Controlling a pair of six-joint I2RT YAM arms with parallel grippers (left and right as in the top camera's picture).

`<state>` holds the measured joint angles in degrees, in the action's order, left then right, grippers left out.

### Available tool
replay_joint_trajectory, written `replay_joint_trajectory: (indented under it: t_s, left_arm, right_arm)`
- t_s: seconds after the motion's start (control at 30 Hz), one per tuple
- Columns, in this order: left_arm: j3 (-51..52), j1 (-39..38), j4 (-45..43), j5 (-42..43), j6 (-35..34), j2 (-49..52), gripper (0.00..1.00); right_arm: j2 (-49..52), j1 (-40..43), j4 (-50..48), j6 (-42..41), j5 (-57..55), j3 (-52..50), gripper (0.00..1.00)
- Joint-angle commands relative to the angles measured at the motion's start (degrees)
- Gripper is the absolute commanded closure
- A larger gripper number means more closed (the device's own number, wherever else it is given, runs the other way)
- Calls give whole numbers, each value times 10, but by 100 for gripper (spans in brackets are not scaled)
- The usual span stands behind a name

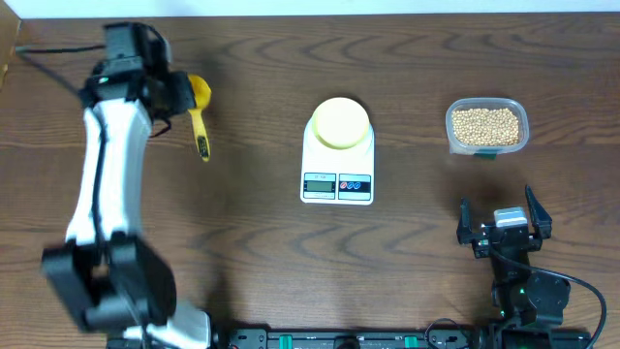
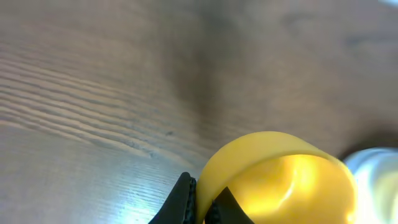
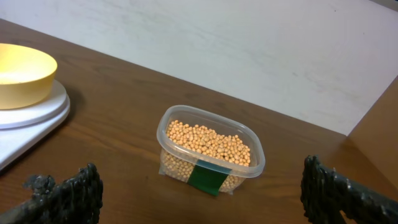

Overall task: Scoop item into bowl and weigh 50g on scale
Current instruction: 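Grasp the yellow scoop rim with the left gripper and lift it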

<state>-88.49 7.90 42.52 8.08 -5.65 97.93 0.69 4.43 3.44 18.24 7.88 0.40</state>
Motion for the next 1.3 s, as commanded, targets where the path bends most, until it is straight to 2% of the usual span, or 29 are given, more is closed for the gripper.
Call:
replay_joint_trajectory:
  t_s: [0.0, 0.13, 0.37, 0.47, 1.27]
  left_arm:
    - [-2, -20, 11, 5, -99, -43, 92]
    - [-2, -48, 13, 5, -174, -74, 92]
    - [-2, -105, 13, 5, -353, -81, 92]
    - [-2, -125, 9, 5, -396, -81, 92]
    - [-2, -197, 4, 5, -412, -81, 92]
  right_arm:
    - [-3, -3, 2, -9, 0, -1, 1]
    - [-3, -3, 2, -9, 0, -1, 1]
    - [-3, -3, 2, -9, 0, -1, 1]
    - [-3, -3, 2, -9, 0, -1, 1]
    - [-3, -3, 2, -9, 0, -1, 1]
